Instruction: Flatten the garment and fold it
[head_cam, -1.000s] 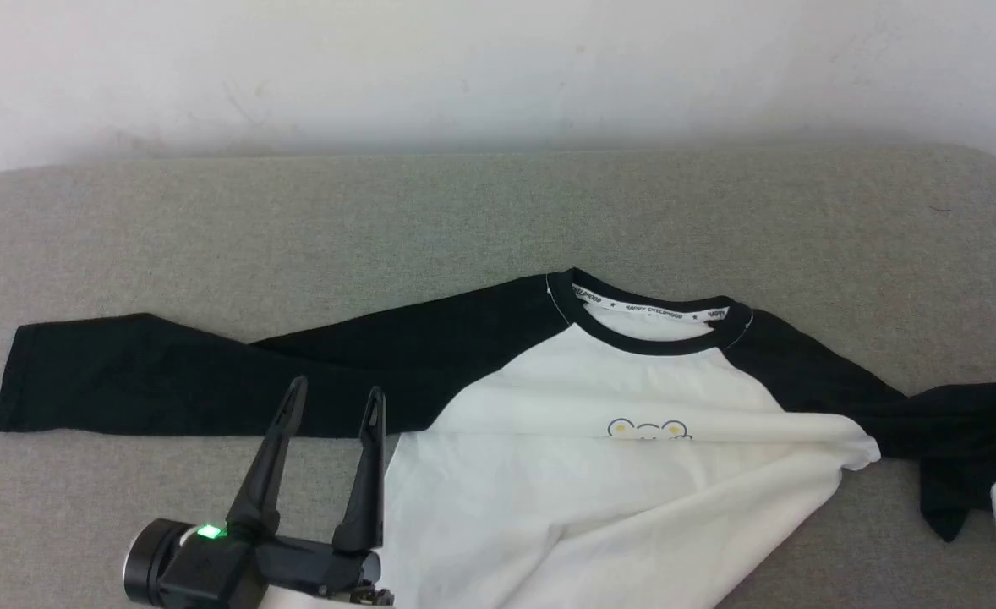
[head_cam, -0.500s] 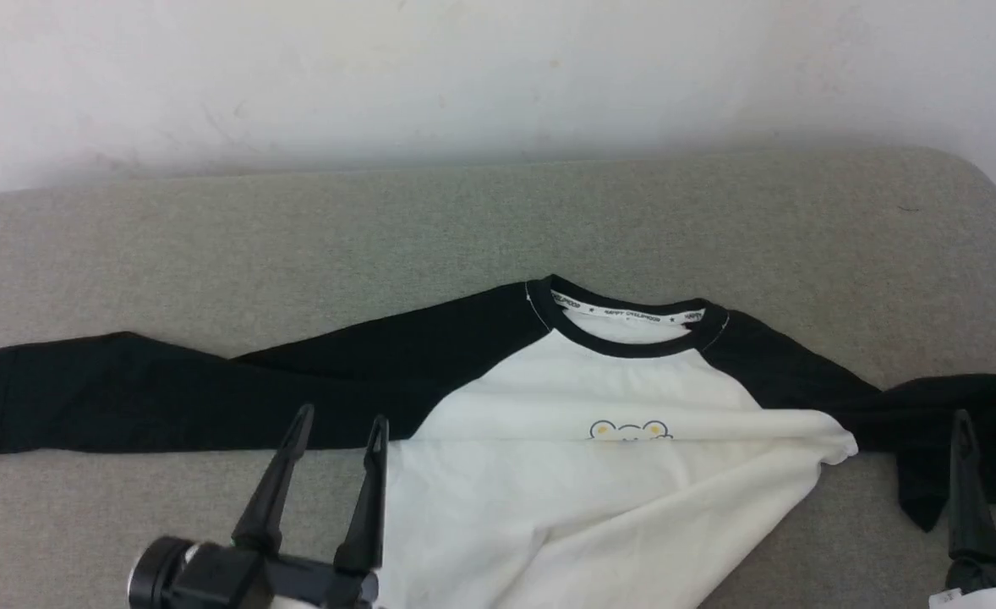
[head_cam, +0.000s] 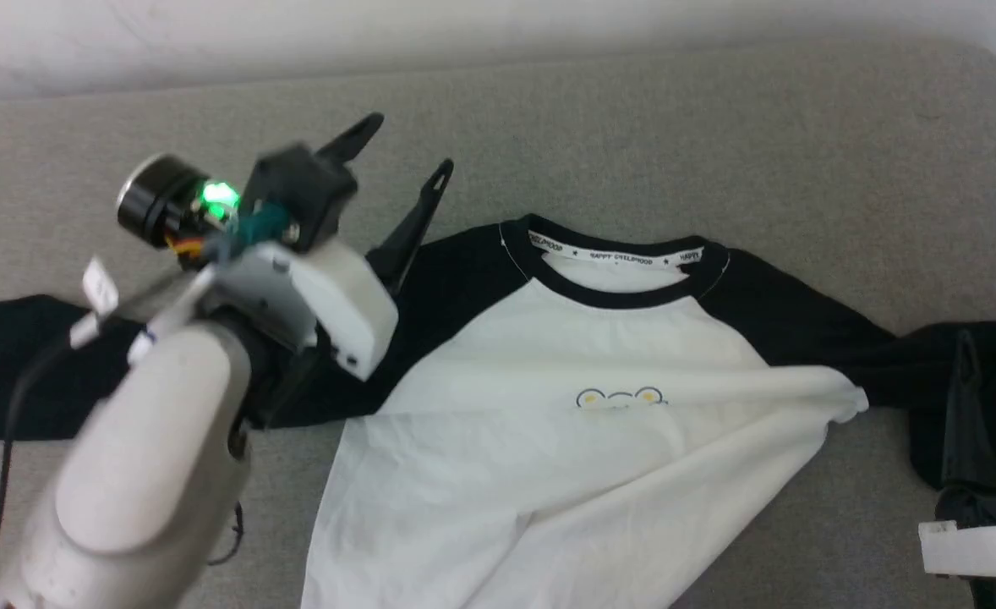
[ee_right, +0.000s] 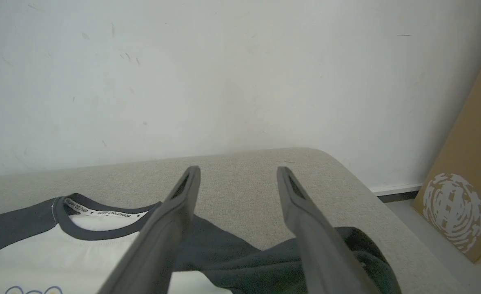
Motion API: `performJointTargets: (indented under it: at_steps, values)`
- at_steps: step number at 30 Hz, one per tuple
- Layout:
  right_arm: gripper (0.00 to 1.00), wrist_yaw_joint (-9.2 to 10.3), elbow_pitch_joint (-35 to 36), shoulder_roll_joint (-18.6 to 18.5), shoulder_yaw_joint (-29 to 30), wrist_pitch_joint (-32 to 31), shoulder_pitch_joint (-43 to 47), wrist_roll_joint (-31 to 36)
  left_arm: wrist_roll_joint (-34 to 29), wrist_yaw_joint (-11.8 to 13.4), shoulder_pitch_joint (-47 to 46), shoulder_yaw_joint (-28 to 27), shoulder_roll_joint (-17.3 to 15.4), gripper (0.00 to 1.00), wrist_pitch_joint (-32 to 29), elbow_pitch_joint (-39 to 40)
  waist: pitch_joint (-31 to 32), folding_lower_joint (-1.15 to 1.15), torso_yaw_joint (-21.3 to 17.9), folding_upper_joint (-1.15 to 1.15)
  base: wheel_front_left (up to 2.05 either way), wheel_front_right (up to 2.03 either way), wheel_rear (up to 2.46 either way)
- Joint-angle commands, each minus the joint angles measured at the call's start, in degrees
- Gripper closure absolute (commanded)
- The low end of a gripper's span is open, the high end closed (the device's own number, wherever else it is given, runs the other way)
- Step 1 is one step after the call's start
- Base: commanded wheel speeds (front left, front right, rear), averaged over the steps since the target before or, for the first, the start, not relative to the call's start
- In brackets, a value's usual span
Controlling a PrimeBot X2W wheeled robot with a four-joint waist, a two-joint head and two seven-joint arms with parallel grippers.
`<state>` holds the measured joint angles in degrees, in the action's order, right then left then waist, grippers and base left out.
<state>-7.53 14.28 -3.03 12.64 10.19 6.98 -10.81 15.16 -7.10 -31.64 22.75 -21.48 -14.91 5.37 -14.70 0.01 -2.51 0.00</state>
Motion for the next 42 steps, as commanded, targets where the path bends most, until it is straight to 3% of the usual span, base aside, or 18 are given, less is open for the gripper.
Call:
performJointTargets:
  at_steps: [1, 9, 16, 24, 25, 26, 33, 38, 42]
  values:
    - [0.00, 0.04, -0.5, 0.1, -0.4, 0.6, -1.4, -0.6, 3.4, -0.4, -4.8, 3.2, -2.3, 0.00, -3.7, -2.0, -6.2, -0.01, -2.7, 0.00, 0.00, 0.00, 0.00]
    - [0.00, 0.04, -1.8, 0.1, -1.8, 1.7, -4.2, -0.8, 17.8, -0.4, -18.2, 16.1, -9.9, 0.00, -20.2, -11.4, -10.5, -0.01, -5.4, 0.00, 0.00, 0.00, 0.00]
    - [0.00, 0.04, -2.3, 0.1, -2.0, 2.0, -5.2, -1.0, 26.1, -0.4, -20.8, 19.8, -12.7, 0.00, -28.2, -14.2, -12.5, -0.01, -6.7, 0.00, 0.00, 0.00, 0.00]
    - [0.00, 0.04, -2.8, 0.1, -2.4, 2.3, -5.9, -1.1, 30.2, -0.4, -18.6, 22.8, -14.6, 0.00, -33.8, -17.1, -13.7, -0.01, -7.4, 0.00, 0.00, 0.00, 0.00]
    - [0.00, 0.04, -2.6, 0.1, -2.7, 2.1, -6.2, -0.7, 30.4, -0.4, -18.2, 23.0, -14.7, 0.27, -34.1, -17.2, -13.7, -0.01, -7.4, 0.00, 0.00, 0.00, 0.00]
    - [0.00, 0.04, -2.3, 0.1, -3.0, 1.9, -6.5, -0.2, 30.7, -0.3, -17.8, 23.0, -14.8, 1.00, -34.0, -17.5, -13.6, -0.01, -7.3, 0.00, 0.00, 0.00, 0.00]
    - [0.00, 0.04, 1.7, -0.3, -5.0, -2.7, -13.1, 3.3, 31.7, 0.3, -15.5, 21.4, -13.5, 1.00, -28.1, -18.3, -10.7, -0.01, -5.5, 0.00, 0.00, 0.00, 0.00]
    - [0.00, 0.04, 4.6, -8.7, -7.6, -12.6, -22.4, 1.2, 32.9, 0.1, -13.4, 20.5, -12.6, 1.00, -23.3, -18.2, -7.6, -0.01, -3.9, 0.00, 0.00, 0.00, 0.00]
    - [0.00, 0.04, 3.5, -14.8, -9.5, -24.0, -29.3, -4.6, 33.7, 0.0, -11.7, 20.4, -13.2, 1.00, -21.2, -16.2, -5.9, -0.01, -2.5, 0.00, 0.00, 0.00, 0.00]
